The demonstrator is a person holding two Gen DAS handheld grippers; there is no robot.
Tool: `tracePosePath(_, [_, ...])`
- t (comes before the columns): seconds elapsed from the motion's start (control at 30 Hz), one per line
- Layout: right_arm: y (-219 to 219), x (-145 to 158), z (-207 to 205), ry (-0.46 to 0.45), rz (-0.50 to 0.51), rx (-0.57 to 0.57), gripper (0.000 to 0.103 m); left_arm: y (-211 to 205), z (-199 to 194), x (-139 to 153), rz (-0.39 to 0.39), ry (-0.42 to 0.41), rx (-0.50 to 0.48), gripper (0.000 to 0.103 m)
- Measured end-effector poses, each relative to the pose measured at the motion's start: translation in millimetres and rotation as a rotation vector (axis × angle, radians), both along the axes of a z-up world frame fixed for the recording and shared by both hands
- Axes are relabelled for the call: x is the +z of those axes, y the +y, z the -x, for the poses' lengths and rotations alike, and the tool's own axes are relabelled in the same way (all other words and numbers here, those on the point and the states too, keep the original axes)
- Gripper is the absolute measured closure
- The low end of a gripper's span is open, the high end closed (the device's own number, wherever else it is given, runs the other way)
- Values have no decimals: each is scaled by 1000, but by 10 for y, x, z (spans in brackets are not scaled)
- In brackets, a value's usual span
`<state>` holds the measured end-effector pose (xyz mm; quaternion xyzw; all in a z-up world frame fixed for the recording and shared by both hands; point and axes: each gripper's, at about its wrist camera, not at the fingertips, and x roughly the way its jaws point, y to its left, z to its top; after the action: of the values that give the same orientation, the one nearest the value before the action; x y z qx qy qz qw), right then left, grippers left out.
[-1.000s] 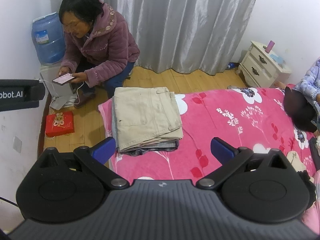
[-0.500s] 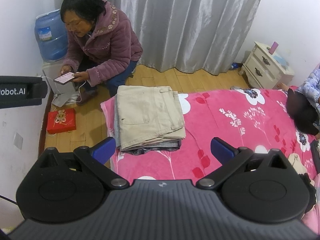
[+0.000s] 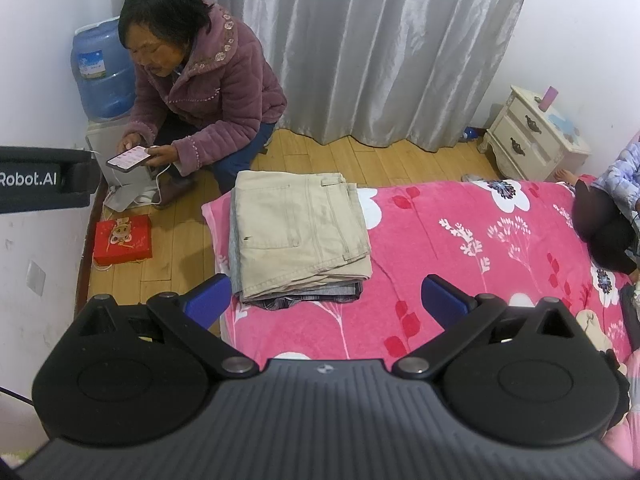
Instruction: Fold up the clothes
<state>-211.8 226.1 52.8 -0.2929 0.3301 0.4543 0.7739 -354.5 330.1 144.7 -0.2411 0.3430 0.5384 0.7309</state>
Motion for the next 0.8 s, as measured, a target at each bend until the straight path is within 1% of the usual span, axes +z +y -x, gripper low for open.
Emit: tracePosePath(0.8, [48, -7, 37, -2, 7, 2, 1, 36, 40, -59, 10, -5, 8, 1])
